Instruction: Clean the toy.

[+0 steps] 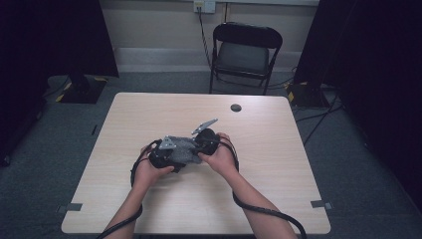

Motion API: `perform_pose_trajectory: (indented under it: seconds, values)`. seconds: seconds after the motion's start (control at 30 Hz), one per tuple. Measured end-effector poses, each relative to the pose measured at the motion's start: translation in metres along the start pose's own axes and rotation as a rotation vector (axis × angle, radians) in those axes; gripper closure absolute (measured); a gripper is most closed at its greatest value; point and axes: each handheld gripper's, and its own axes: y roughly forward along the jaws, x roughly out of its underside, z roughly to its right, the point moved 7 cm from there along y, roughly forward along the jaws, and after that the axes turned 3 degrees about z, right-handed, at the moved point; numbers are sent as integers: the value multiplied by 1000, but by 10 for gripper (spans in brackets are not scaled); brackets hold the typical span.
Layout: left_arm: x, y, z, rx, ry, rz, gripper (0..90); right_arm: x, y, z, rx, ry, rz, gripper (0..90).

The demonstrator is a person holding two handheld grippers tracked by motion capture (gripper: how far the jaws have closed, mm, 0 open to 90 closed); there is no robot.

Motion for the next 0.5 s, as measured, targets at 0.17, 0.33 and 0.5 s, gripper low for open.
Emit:
perform_pose_trajectory:
  seconds: [0.17,0.33,0.5]
  values:
    - [0,0,0,1,0,0,240,1,10,-1,17,-7,-21,782]
    - [0,0,0,1,1,0,240,2,13,1,19,-9,-26,782]
    - [0,0,0,1,-2,0,240,2,13,4,25,-8,-26,782]
